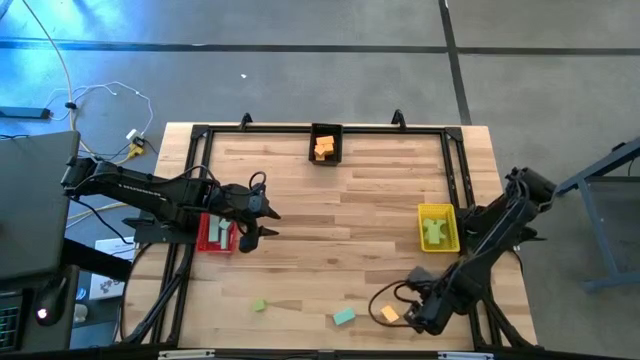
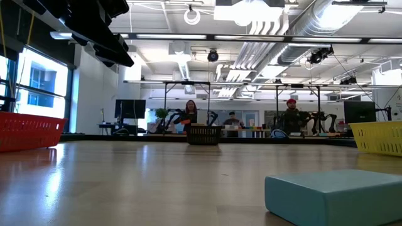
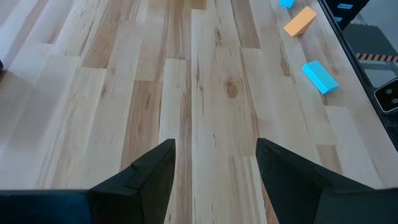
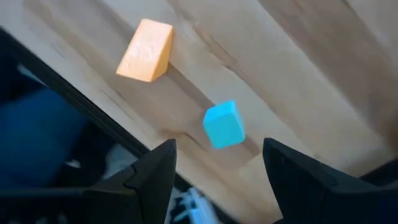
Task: Sort & place blocks by color
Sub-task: Put the blue block into the red bin
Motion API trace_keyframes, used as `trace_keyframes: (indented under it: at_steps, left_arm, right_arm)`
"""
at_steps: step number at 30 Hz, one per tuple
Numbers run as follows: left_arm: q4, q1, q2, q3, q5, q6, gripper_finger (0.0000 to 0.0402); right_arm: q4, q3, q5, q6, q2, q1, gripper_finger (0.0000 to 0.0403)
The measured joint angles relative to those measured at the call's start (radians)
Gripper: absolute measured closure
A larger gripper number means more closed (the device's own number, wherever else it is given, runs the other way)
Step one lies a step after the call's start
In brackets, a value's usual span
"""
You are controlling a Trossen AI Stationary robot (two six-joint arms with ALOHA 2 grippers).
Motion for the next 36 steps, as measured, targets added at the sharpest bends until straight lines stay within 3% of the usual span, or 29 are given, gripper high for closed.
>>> trace_keyframes:
  at_steps: [6,23,36]
  left_arm:
    - [0.0,0.0,0.0,0.0,0.0,0.0,0.0192]
    - [0.001,0.0,0.0,0.0,0.0,0.0,0.0192]
    - [0.001,0.0,0.0,0.0,0.0,0.0,0.0192]
  right_arm:
    - [0.004,-0.001,-0.024,-0.163,0.062,0.0,0.0177]
    - [0.064,-0.001,-0.111,-0.234,0.169,-0.002,0.0177]
    - [0.1,-0.001,-0.119,-0.252,0.256,-0.002,0.0177]
